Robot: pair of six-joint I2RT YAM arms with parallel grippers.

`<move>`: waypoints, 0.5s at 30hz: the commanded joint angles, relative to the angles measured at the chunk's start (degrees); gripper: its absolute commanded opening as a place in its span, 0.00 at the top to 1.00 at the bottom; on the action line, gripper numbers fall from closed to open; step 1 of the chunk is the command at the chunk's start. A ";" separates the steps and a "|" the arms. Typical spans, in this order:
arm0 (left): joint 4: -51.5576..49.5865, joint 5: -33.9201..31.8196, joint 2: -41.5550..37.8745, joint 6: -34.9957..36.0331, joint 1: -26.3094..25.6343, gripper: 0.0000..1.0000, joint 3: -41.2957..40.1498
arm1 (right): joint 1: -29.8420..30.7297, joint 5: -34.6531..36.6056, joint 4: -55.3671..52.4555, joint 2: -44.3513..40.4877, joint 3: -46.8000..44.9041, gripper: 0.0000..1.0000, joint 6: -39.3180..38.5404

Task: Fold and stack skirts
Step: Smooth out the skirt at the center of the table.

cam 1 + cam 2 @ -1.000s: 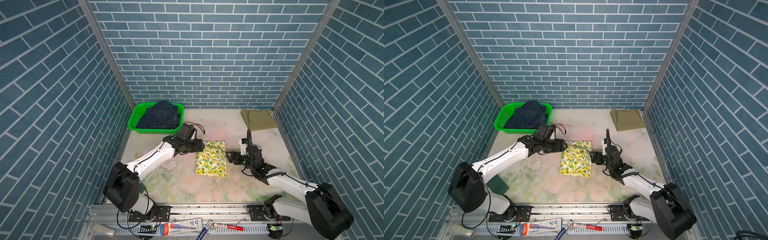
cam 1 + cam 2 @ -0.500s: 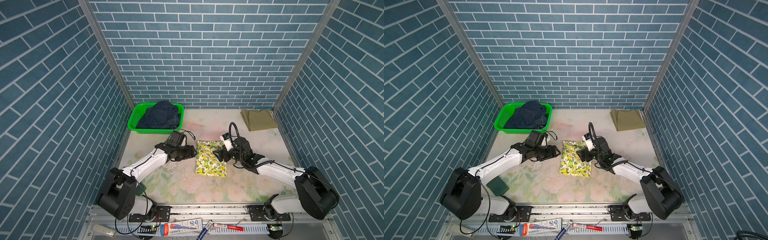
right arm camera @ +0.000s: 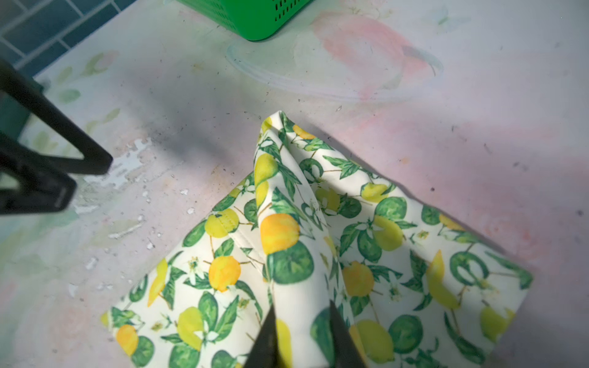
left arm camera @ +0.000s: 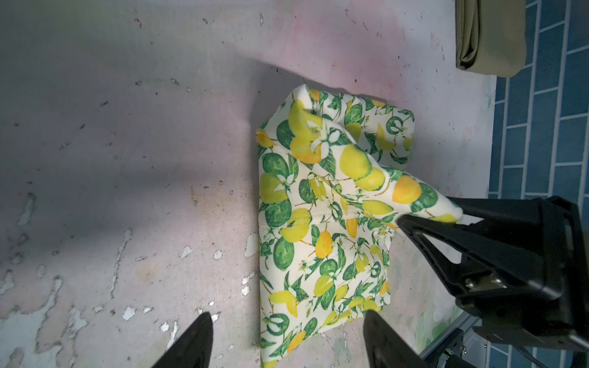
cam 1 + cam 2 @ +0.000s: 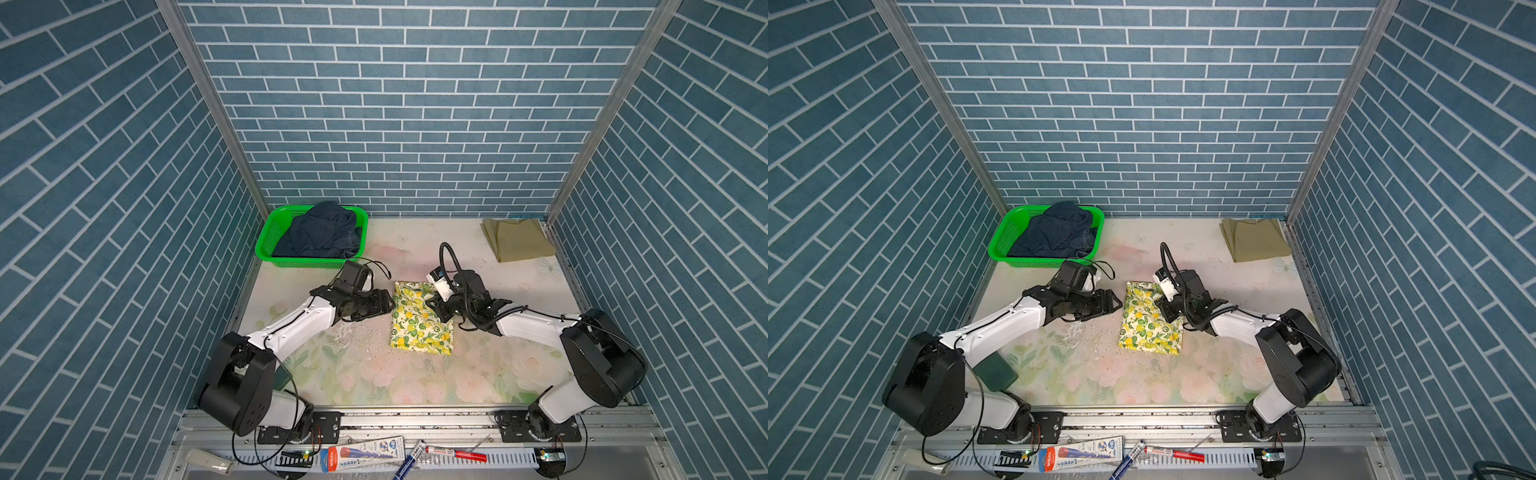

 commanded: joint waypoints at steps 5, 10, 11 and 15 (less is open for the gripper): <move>0.09 -0.91 1.08 1.21 0.43 0.25 -0.77 | 0.15 -2.64 -6.28 -4.18 4.45 1.00 1.72; 0.13 -1.26 1.30 1.46 0.43 0.26 -0.91 | -1.77 -5.60 -7.71 -5.40 3.79 1.00 5.51; 0.05 -1.27 1.29 1.49 0.41 0.26 -0.83 | -2.47 -6.54 -7.50 -5.33 3.50 1.00 6.33; 0.13 -1.69 1.60 1.70 0.30 0.26 -0.82 | -6.15 -11.97 -4.46 -3.88 1.64 1.00 9.82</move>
